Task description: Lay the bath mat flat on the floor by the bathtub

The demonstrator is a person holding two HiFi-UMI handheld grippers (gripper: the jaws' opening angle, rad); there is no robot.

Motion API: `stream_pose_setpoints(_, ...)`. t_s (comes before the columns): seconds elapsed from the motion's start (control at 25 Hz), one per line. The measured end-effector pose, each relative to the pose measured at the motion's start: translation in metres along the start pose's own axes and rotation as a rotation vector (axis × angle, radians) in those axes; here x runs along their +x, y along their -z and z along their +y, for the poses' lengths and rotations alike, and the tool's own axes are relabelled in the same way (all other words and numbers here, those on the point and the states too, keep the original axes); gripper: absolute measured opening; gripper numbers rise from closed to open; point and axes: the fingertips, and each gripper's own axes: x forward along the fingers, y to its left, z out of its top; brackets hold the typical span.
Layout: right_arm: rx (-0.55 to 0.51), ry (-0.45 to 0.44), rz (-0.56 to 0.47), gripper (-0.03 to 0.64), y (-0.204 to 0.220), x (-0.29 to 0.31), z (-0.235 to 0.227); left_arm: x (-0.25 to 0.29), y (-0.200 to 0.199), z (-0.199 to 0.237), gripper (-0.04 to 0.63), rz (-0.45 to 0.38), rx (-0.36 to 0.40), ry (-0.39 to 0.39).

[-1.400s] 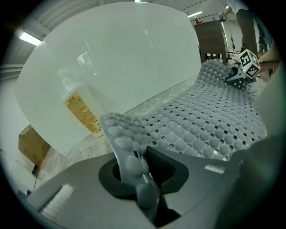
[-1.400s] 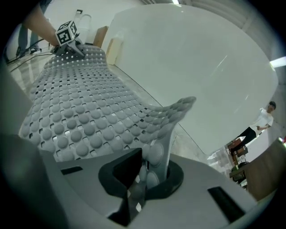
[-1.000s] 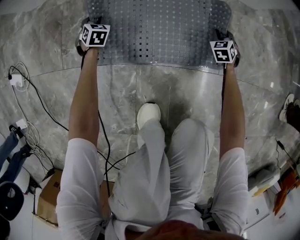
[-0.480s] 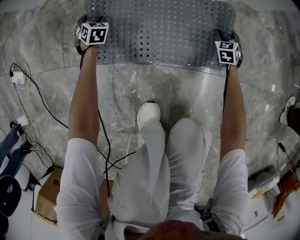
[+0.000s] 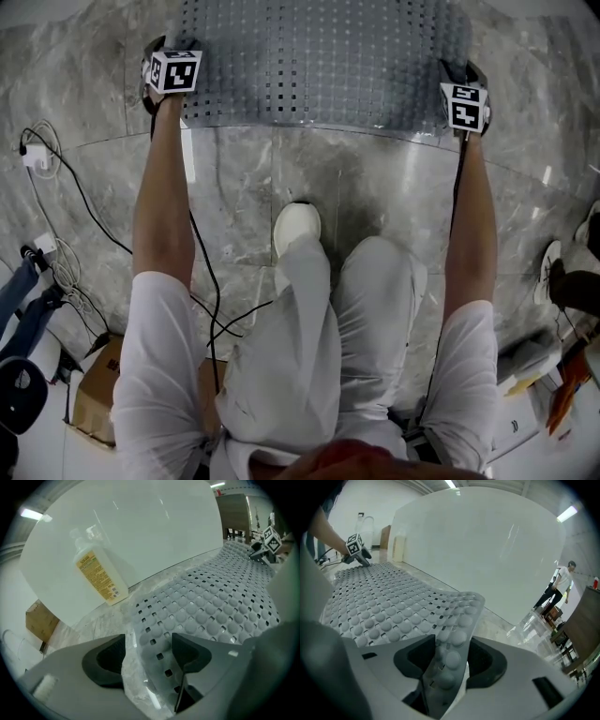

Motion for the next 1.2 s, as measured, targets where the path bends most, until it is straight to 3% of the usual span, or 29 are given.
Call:
stream_pose_setpoints(0.44, 0.046, 0.012, 0.047, 0.216, 0.022, -0.009, -0.009, -0.004, 0.014, -0.001, 0.305, -0.018, -0.092, 0.004)
stream_pose_setpoints(0.72, 0.072, 0.02, 0.088, 0.175, 0.047, -0.027, -0.011, -0.024, 0.022, -0.008, 0.267, -0.051, -0.126, -0.019)
stream_pose_setpoints(0.88, 0.145, -0.017, 0.043, 0.166, 0.042, -0.034, 0.006, -0.04, 0.022, -0.017, 0.266, -0.114, -0.219, -0.015)
stream_pose_setpoints(0.96, 0.163, -0.056, 0.018, 0.196, 0.035, -0.037, 0.022, -0.047, 0.02, -0.023, 0.267, -0.143, -0.255, -0.004)
stream_pose_setpoints(1.2, 0.138, -0.144, -0.016, 0.209, 0.012, -0.067, 0.067, -0.069, 0.015, -0.05, 0.272, -0.178, -0.282, 0.047)
